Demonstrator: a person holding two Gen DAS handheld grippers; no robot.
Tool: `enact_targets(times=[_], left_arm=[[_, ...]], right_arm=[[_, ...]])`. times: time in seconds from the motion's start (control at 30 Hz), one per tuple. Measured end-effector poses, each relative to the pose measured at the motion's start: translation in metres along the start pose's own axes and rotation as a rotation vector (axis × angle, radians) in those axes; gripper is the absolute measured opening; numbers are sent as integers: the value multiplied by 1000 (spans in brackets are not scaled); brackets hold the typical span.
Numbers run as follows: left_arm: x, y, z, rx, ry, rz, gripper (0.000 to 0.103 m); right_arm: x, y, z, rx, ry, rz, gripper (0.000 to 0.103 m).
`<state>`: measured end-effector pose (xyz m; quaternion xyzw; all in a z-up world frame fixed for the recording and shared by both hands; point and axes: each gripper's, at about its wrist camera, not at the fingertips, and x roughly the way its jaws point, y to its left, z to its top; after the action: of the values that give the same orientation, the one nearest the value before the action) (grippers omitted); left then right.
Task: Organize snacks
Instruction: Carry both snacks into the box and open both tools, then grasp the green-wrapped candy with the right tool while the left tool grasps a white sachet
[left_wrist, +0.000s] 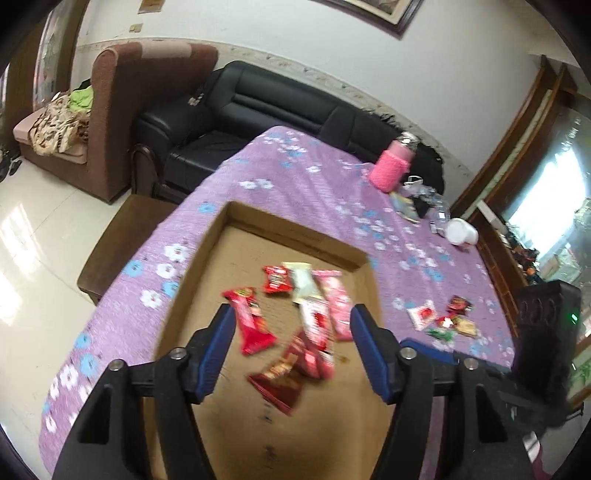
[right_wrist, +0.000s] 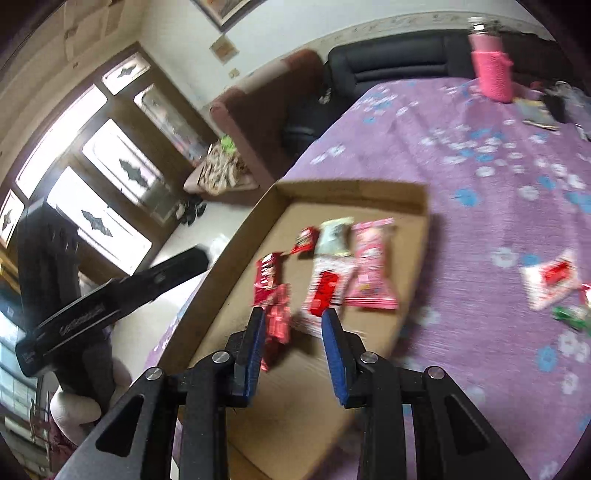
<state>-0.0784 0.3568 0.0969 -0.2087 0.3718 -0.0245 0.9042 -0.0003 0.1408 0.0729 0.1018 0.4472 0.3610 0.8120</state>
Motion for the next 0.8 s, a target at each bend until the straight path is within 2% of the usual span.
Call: enact_targets(times=[0.13,0.27,0.43,0.53,0.67,0.8], left_arm=[[-13,-35,-13,45,8,-62,71],[-17,-72,-25,95,15,-107,74],[-4,-109,-42,120,57,-153,75],[14,-128,-53,134,118,-161,75],[31,-141,-65,144,165,-167,75],[46,-145,-72,137,197,-174,75]], right_arm=[[-50,-39,-9,61,-73,-60,34],[-112,-95,-25,167,-155,-157,34],[-167,-158,-48,288,-222,-256,34],[-181,-179,-58,336,-235,-266,34],[-177,-197,-63,362,-227,-255,34],[-152,-196,-49,327,-199,-228,34]])
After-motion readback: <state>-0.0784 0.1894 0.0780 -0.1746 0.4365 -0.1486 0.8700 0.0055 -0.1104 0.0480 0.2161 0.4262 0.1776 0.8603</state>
